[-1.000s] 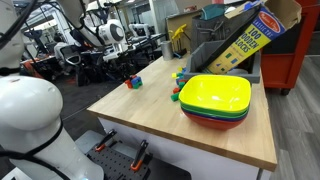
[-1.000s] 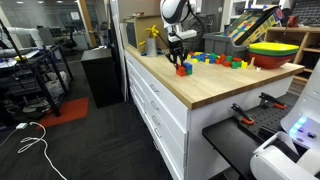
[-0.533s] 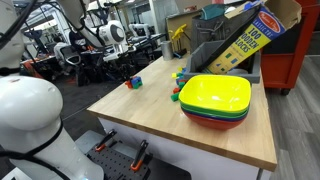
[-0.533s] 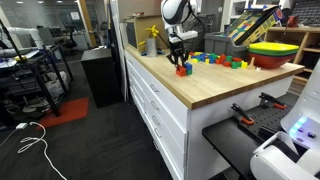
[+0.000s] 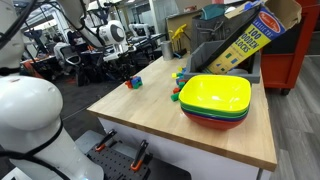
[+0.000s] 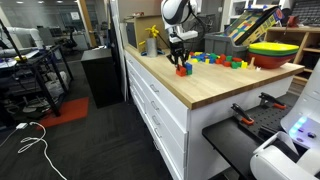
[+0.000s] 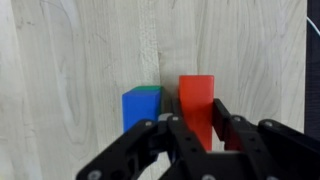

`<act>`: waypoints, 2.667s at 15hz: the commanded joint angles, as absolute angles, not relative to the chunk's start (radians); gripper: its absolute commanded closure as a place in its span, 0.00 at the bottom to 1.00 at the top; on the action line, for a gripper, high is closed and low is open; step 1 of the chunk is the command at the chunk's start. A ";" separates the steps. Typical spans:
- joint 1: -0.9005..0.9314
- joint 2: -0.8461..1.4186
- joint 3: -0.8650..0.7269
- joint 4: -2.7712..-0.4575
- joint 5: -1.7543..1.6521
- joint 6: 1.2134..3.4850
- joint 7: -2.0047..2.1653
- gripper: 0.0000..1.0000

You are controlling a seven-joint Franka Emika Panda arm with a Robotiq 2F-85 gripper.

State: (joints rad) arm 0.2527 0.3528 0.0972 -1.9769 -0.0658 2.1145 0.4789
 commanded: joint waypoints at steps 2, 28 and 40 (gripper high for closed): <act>0.252 0.332 0.094 -1.989 -0.066 2.096 0.468 0.92; 0.207 0.233 0.098 -1.987 0.019 2.092 0.375 0.00; 0.100 0.239 0.007 -2.053 0.132 2.085 0.568 0.00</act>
State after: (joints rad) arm 0.1110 0.2500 0.0074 -2.0371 0.0721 2.1088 0.5286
